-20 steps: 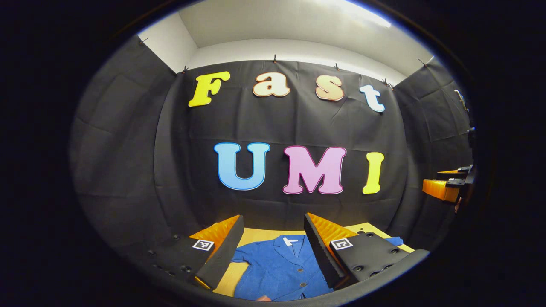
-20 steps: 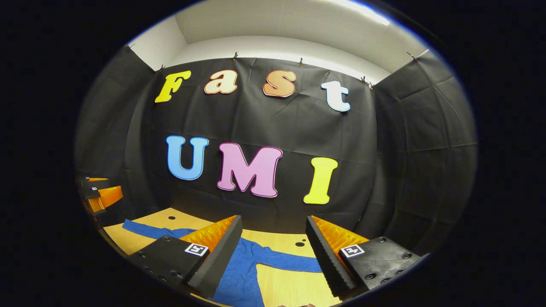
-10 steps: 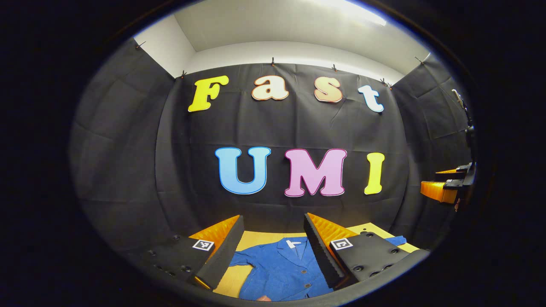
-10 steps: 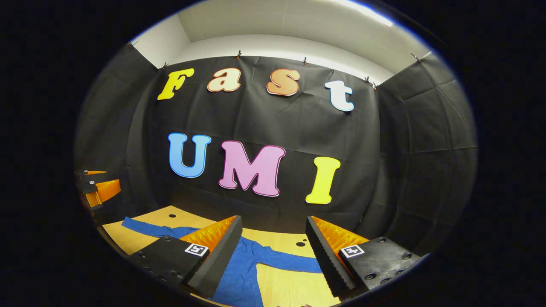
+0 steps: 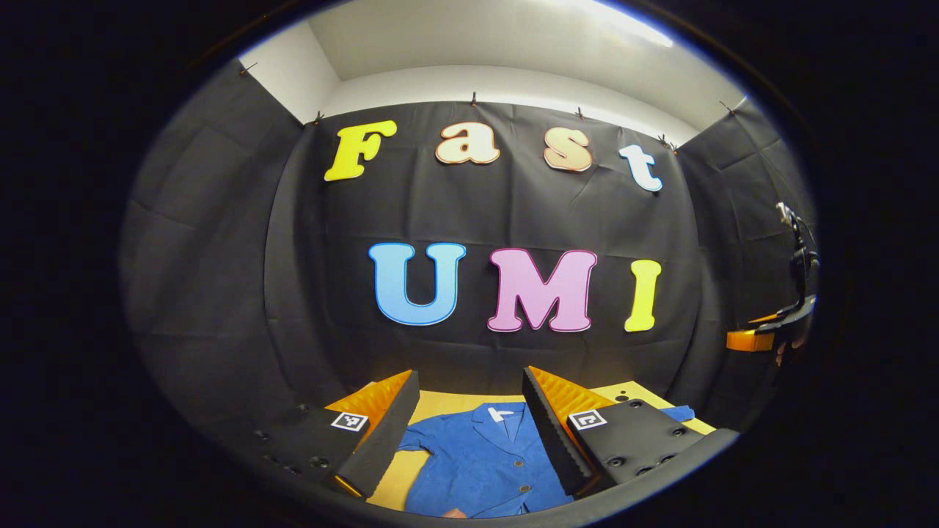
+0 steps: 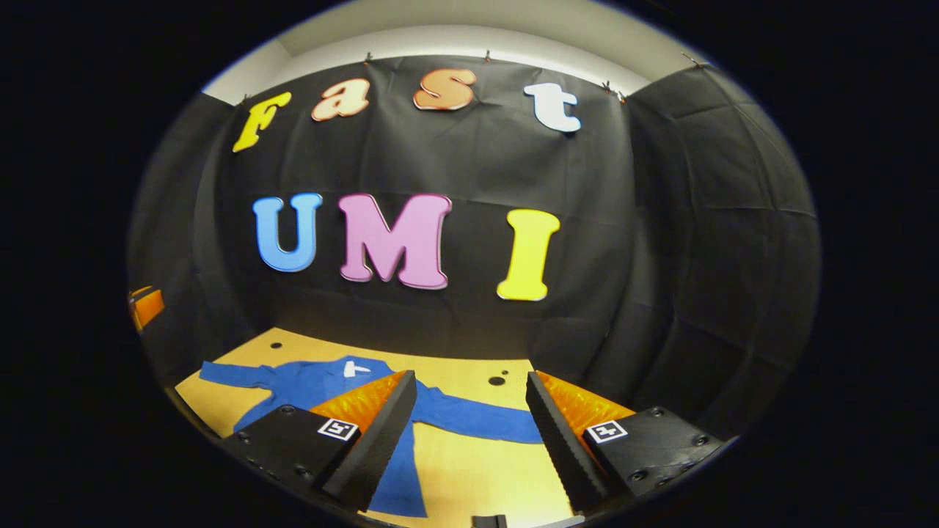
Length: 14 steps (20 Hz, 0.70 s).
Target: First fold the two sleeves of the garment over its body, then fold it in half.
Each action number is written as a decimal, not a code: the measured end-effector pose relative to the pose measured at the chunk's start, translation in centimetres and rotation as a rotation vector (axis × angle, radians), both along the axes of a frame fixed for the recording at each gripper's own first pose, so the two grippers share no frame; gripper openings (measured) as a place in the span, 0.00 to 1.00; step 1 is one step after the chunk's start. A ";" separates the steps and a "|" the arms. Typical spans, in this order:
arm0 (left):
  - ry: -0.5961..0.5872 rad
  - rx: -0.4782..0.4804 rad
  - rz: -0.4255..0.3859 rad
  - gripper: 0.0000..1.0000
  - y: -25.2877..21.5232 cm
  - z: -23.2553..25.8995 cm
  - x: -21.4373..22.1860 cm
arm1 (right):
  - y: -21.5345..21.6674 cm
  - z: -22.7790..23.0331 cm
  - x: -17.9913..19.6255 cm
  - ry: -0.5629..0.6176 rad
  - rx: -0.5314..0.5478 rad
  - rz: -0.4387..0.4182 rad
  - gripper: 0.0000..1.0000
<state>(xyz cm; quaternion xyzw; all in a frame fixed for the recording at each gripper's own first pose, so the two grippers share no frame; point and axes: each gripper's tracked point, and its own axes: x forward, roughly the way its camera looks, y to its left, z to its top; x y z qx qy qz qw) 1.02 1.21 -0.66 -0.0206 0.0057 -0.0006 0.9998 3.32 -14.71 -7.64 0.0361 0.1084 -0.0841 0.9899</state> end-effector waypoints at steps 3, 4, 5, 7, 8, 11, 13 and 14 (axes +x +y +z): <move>0.001 0.001 0.005 0.81 -0.2 0.0 0.5 | -4.0 -2.9 1.4 0.088 0.063 -0.042 0.96; -0.004 0.001 0.006 0.81 -0.4 0.1 0.6 | -5.2 -4.2 2.1 0.120 0.081 -0.059 0.96; -0.003 -0.001 0.005 0.81 -0.8 0.2 0.9 | -6.2 -5.6 2.5 0.157 0.112 -0.069 0.96; 0.006 -0.001 0.005 0.81 -1.5 -0.1 1.7 | -8.0 -8.3 4.1 0.212 0.176 -0.089 0.96; 0.011 0.005 0.008 0.83 -1.8 -0.2 2.2 | -9.1 -9.7 5.0 0.240 0.195 -0.097 0.97; 0.027 0.029 0.039 0.81 -2.8 -0.1 3.7 | -11.9 -14.2 8.0 0.349 0.275 -0.111 0.97; 0.036 0.020 0.048 0.80 -3.9 -0.1 4.5 | -13.7 -17.0 10.0 0.407 0.333 -0.121 0.98; 0.043 0.027 0.058 0.81 -4.3 -0.2 5.0 | -14.4 -19.0 10.8 0.459 0.359 -0.129 0.98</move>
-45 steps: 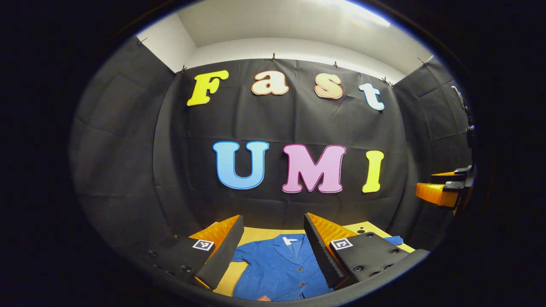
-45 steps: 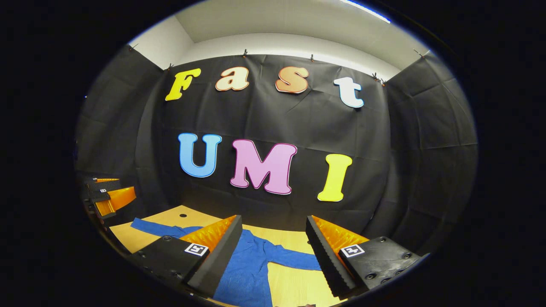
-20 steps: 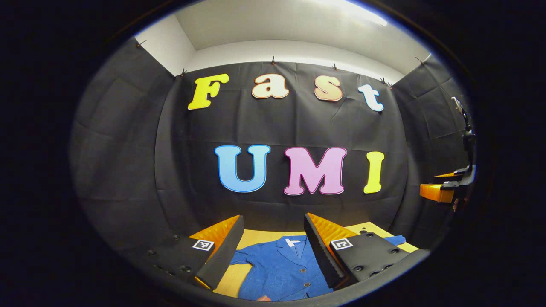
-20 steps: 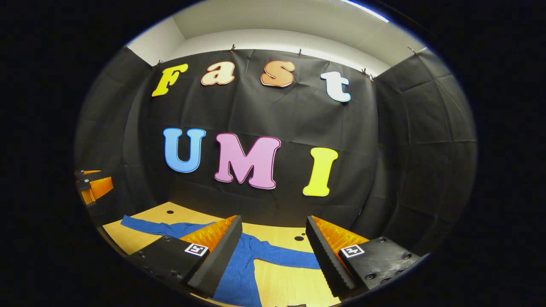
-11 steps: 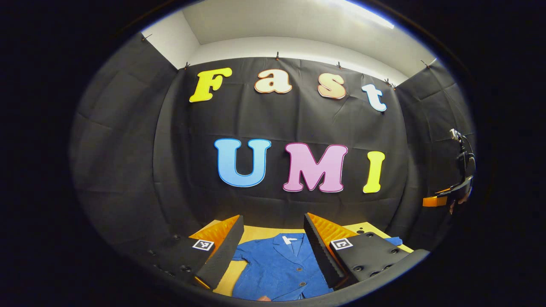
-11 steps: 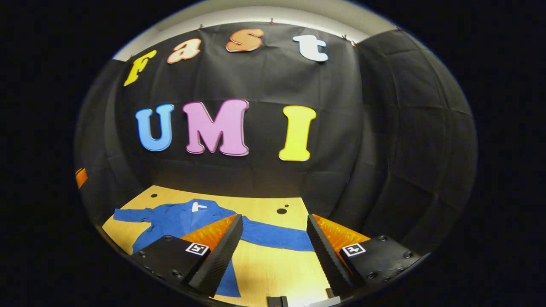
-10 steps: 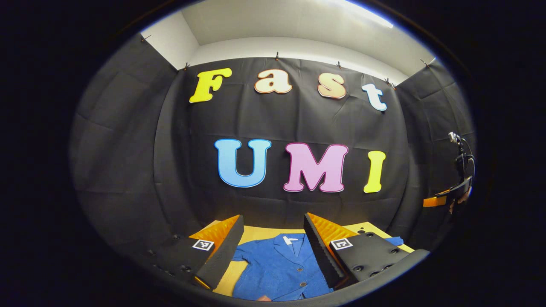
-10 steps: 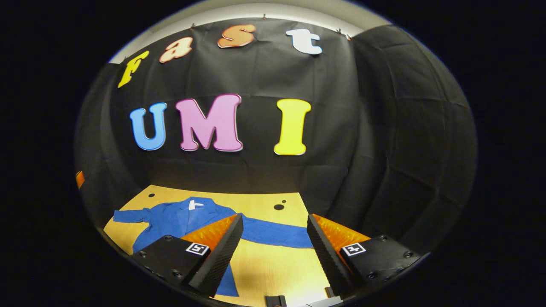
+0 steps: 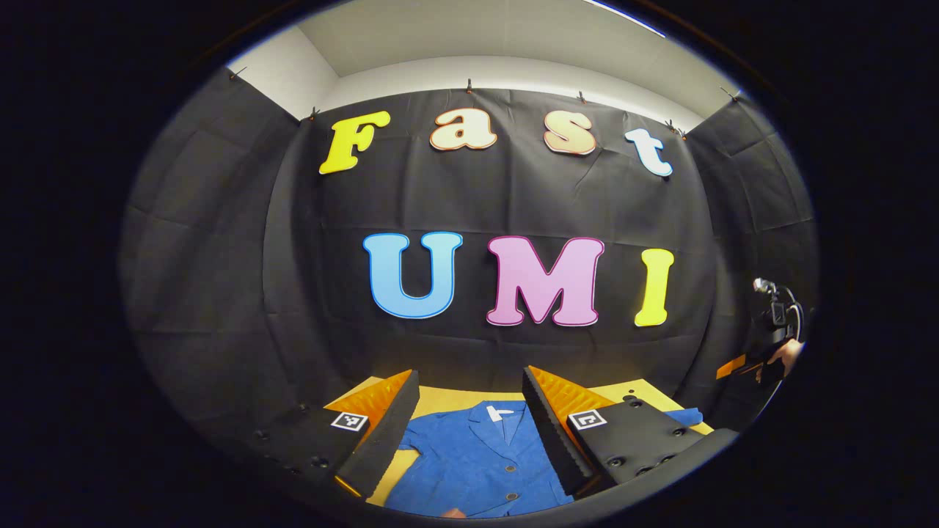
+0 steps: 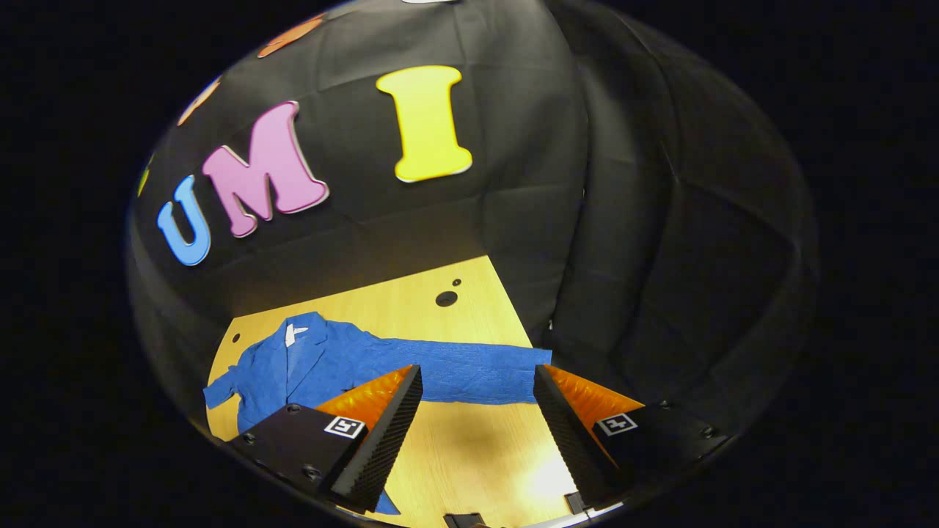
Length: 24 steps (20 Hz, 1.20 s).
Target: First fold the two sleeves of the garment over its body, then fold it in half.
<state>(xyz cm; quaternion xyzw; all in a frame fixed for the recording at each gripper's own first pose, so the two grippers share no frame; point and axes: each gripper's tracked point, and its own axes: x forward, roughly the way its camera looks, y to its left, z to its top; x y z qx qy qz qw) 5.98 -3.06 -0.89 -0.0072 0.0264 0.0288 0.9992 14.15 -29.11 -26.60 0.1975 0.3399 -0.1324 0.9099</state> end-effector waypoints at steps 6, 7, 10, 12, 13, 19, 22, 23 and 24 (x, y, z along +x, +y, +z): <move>0.078 -0.007 0.061 0.81 -1.6 -2.1 2.7 | -2.4 -10.5 2.4 0.285 0.159 -0.013 0.99; 0.086 -0.019 0.072 0.81 -1.7 -2.3 3.2 | -2.9 -11.8 2.2 0.324 0.168 -0.012 0.99; 0.106 -0.036 0.099 0.81 -2.1 -2.8 4.0 | -3.5 -15.7 1.9 0.451 0.209 -0.025 0.99; 0.109 -0.022 0.103 0.82 -2.4 -2.8 4.5 | -3.8 -17.1 2.4 0.481 0.224 -0.024 0.99; 0.114 -0.012 0.105 0.83 -2.4 -2.9 4.8 | -4.0 -17.9 2.5 0.497 0.222 -0.023 0.99; 0.127 0.010 0.124 0.81 -2.1 -3.0 5.3 | -3.6 -20.6 3.0 0.565 0.187 0.012 0.91; 0.144 0.010 0.132 0.81 -1.6 -3.5 5.3 | -3.7 -21.7 2.2 0.621 0.156 0.026 0.78; 0.142 0.012 0.132 0.81 -1.5 -3.4 5.3 | -3.5 -21.9 1.8 0.642 0.171 0.023 0.75; 0.139 0.014 0.134 0.82 -1.2 -3.3 5.2 | -3.3 -22.4 1.6 0.655 0.193 0.012 0.63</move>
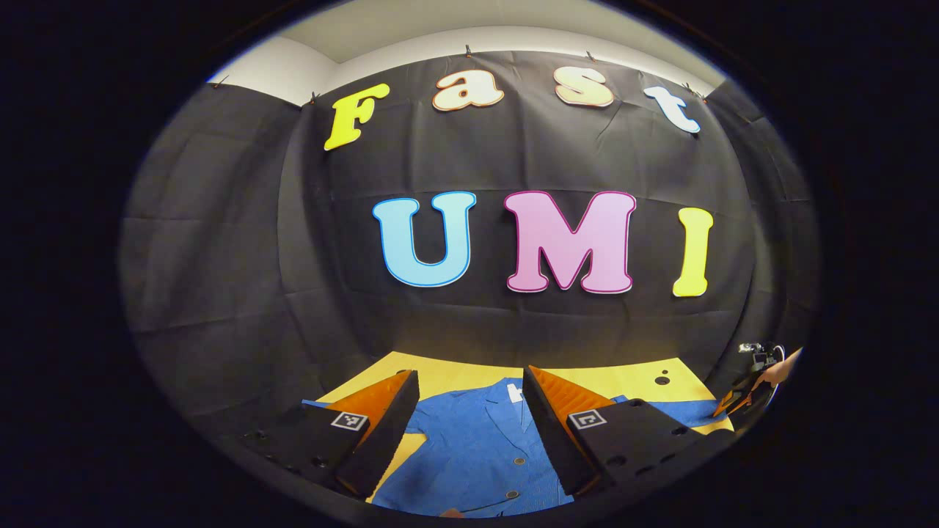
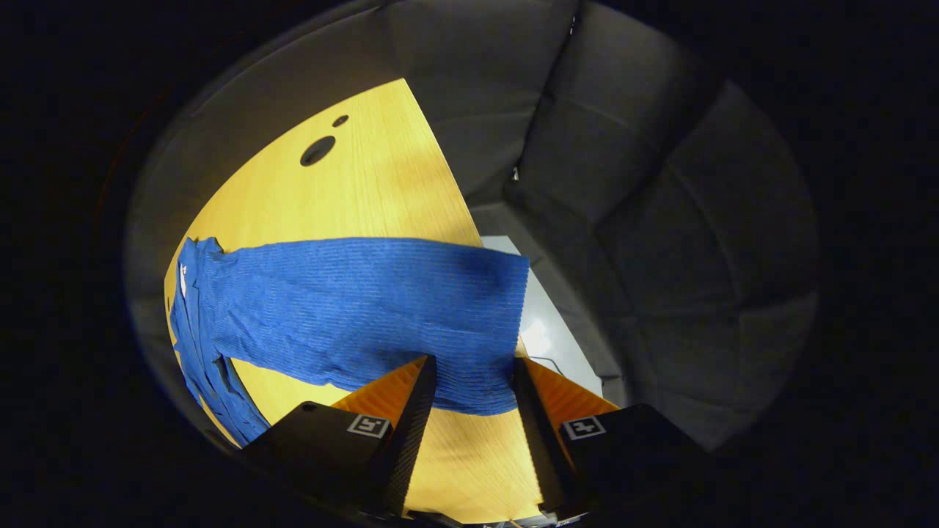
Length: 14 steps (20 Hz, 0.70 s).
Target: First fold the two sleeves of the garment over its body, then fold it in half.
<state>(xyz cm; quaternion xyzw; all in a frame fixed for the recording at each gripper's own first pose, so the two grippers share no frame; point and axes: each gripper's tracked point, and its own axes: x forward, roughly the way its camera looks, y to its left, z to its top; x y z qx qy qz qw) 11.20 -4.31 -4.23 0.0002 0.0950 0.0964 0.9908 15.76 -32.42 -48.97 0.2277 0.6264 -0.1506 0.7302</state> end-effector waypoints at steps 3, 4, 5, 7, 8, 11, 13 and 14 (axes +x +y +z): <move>-0.001 0.002 0.005 0.81 0.5 -0.1 -0.1 | -0.2 0.0 0.0 -0.020 0.007 -0.031 0.48; 0.001 0.000 0.005 0.81 0.5 -0.2 -0.2 | 0.1 0.3 0.2 -0.025 0.024 -0.054 0.30; 0.002 0.000 0.005 0.81 0.6 -0.1 -0.2 | 0.3 0.3 0.0 -0.019 0.038 -0.058 0.12; -0.003 0.002 0.006 0.81 0.8 0.1 -0.6 | 0.1 0.5 -0.1 -0.035 0.033 -0.049 0.05; -0.004 0.003 0.006 0.81 0.7 0.1 -0.8 | 0.1 0.7 0.0 -0.046 0.024 -0.040 0.05; -0.004 0.005 0.008 0.82 0.8 -0.1 -1.4 | 0.0 2.6 0.3 -0.107 -0.015 -0.018 0.05; -0.012 -0.005 0.009 0.82 0.8 -0.3 -2.0 | 0.5 4.6 0.4 -0.161 -0.025 -0.009 0.05; -0.017 -0.017 0.002 0.82 0.6 -0.5 -2.2 | 0.6 5.7 0.2 -0.187 -0.034 0.001 0.05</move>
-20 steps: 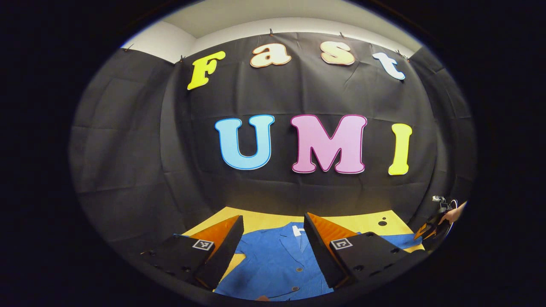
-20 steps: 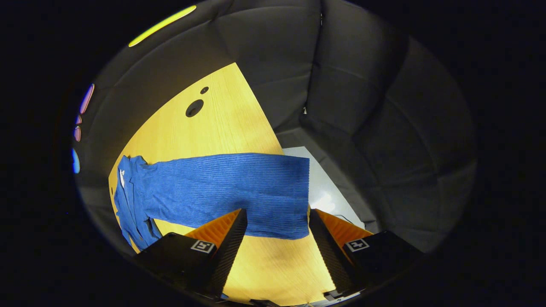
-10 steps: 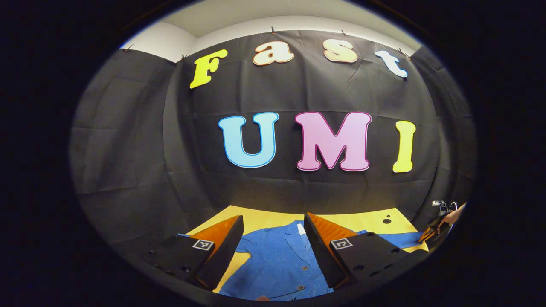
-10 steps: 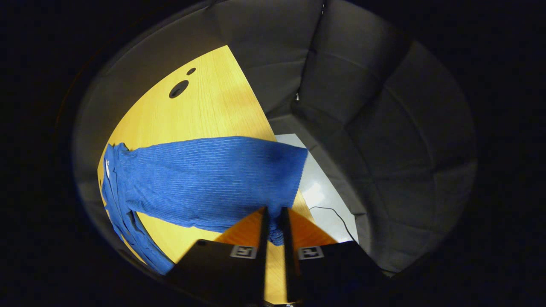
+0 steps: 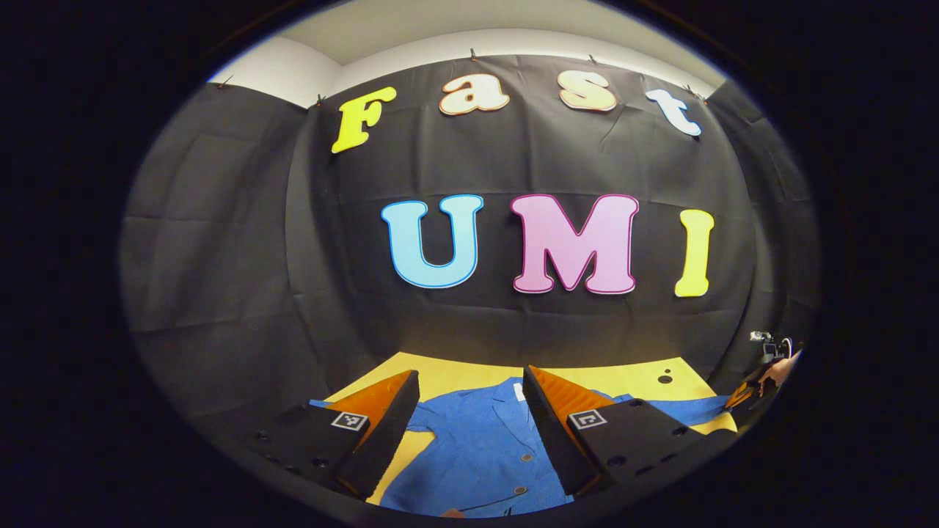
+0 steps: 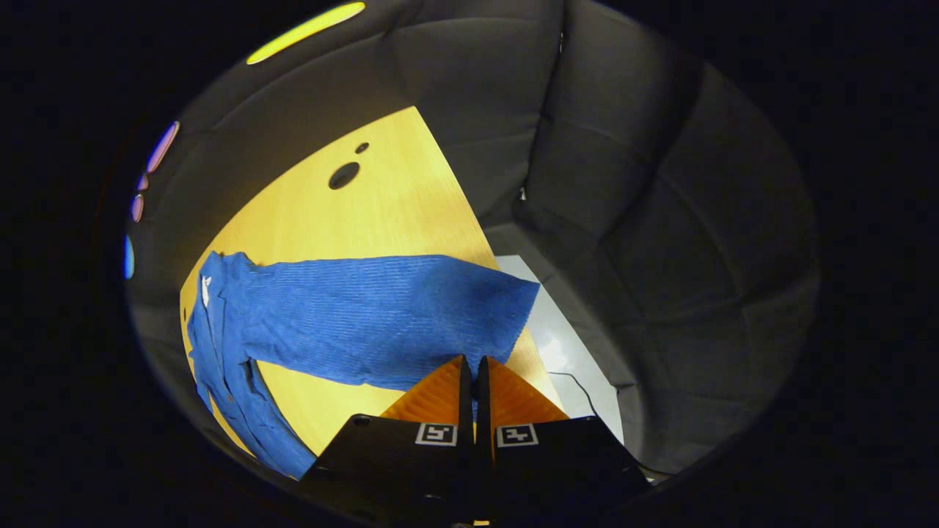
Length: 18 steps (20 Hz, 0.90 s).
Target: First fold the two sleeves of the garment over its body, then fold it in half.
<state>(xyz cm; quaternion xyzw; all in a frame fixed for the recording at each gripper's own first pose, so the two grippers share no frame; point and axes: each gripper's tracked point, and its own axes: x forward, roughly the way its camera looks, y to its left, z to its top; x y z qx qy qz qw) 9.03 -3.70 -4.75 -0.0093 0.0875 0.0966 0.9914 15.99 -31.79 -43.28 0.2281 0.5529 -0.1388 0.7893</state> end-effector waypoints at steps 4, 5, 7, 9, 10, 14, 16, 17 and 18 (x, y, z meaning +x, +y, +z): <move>-0.023 -0.027 -0.068 0.82 -0.3 -0.3 -1.2 | 1.0 5.3 -1.1 -0.133 -0.051 0.008 0.05; -0.025 -0.021 -0.086 0.82 0.1 -0.2 -1.4 | 1.2 6.8 -1.1 -0.180 -0.076 0.012 0.05; -0.042 -0.016 -0.119 0.81 1.3 0.3 -1.9 | 3.1 10.5 -1.1 -0.244 -0.103 0.033 0.05; -0.078 -0.020 -0.143 0.82 2.8 1.5 -2.3 | 5.3 14.6 0.2 -0.298 -0.139 0.081 0.05; -0.094 -0.023 -0.147 0.81 3.9 1.8 -2.7 | 6.5 16.6 1.2 -0.326 -0.166 0.109 0.05; -0.099 -0.091 -0.133 0.81 8.3 0.7 -3.9 | 14.1 23.9 4.4 -0.391 -0.246 0.269 0.04; -0.094 -0.140 -0.111 0.81 10.7 0.0 -4.5 | 18.8 27.1 6.1 -0.423 -0.254 0.343 0.04; -0.096 -0.155 -0.094 0.81 12.0 -0.2 -4.8 | 21.2 27.9 6.9 -0.433 -0.252 0.378 0.04; -0.095 -0.159 -0.075 0.81 13.3 -0.5 -5.0 | 23.7 28.6 7.9 -0.442 -0.249 0.417 0.05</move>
